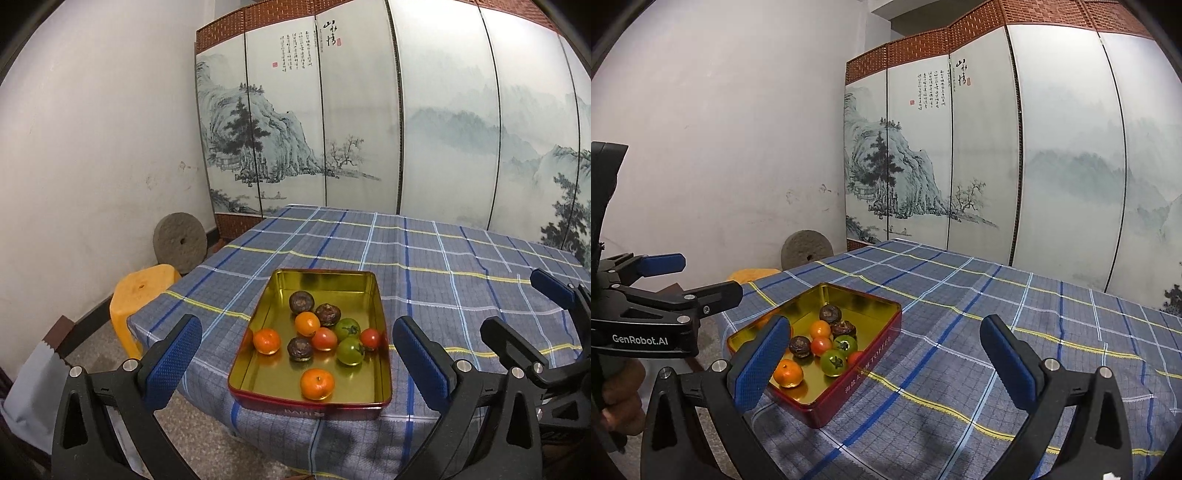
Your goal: Organize fruits
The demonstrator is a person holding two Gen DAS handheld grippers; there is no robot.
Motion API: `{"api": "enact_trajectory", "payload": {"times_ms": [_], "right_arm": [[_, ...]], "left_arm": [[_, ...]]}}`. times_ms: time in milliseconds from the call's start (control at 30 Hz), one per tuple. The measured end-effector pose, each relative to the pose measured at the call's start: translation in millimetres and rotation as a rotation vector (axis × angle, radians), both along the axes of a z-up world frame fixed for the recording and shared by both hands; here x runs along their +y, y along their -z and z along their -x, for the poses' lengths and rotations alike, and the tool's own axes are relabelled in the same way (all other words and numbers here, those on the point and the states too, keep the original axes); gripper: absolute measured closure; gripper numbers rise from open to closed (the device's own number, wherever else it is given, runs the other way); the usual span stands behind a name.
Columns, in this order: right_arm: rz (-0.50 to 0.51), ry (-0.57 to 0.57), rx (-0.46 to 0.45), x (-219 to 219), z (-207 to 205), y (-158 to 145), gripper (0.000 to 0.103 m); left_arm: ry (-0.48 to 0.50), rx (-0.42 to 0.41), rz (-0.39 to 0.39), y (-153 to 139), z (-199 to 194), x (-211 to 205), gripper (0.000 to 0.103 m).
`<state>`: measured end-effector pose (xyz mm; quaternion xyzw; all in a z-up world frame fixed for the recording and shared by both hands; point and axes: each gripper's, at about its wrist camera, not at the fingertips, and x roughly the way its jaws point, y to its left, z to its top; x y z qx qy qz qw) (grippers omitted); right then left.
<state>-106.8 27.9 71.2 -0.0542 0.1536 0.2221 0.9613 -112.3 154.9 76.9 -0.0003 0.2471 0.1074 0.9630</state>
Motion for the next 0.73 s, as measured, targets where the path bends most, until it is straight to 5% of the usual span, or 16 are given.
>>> {"api": "enact_trajectory", "payload": {"times_ms": [433, 733], "right_arm": [[0.013, 0.041, 0.048, -27.1, -13.3, 13.9, 0.001], [0.232, 0.182, 0.182, -111.5, -78.4, 53.3, 0.001]], "left_arm": [[0.012, 0.056, -0.012, 6.4, -15.0, -9.6, 0.0], [-0.002, 0.03, -0.033, -3.3, -31.1, -23.6, 0.0]]}}
